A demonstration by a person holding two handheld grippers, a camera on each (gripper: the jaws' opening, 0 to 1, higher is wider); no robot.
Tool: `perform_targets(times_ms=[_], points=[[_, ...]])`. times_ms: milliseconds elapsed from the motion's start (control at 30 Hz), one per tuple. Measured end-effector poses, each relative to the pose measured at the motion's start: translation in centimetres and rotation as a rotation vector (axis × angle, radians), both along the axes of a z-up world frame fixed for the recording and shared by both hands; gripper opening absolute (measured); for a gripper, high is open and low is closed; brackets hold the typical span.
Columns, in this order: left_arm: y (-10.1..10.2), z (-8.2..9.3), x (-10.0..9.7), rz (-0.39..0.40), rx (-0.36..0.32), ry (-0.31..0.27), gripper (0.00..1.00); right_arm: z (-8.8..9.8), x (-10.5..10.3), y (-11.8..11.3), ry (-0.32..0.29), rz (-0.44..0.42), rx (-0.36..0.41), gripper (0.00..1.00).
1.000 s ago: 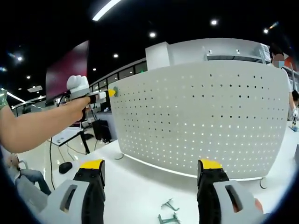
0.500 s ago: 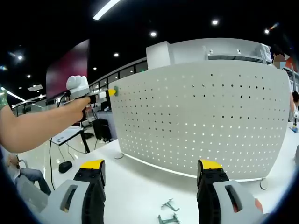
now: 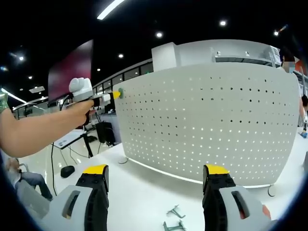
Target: Insert the hook assembly into the mounting plate slot until the hook locks in place.
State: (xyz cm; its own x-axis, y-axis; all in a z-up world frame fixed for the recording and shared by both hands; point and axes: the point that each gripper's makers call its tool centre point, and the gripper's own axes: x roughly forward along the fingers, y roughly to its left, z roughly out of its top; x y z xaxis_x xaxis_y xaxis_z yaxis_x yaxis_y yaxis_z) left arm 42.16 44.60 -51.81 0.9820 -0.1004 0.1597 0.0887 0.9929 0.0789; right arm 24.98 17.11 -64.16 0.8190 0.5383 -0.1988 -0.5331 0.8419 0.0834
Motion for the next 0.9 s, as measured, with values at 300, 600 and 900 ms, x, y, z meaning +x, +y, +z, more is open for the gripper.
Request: perform_targets(times_ms=[300,600,900], points=[[0.16,-0.3,0.03,0.005,0.006,0.007,0.03,0.05,0.0,0.03,-0.002,0.001,-0.005,0.82],[0.07,-0.38,0.1,0.006,0.014,0.007,0.03,-0.04,0.04,-0.28,0.0,-0.004,-0.01,0.81],[0.12,-0.55,0.26,0.005,0.035,0.008,0.03,-0.12,0.11,-0.23,0.003,-0.004,-0.012,0.81]])
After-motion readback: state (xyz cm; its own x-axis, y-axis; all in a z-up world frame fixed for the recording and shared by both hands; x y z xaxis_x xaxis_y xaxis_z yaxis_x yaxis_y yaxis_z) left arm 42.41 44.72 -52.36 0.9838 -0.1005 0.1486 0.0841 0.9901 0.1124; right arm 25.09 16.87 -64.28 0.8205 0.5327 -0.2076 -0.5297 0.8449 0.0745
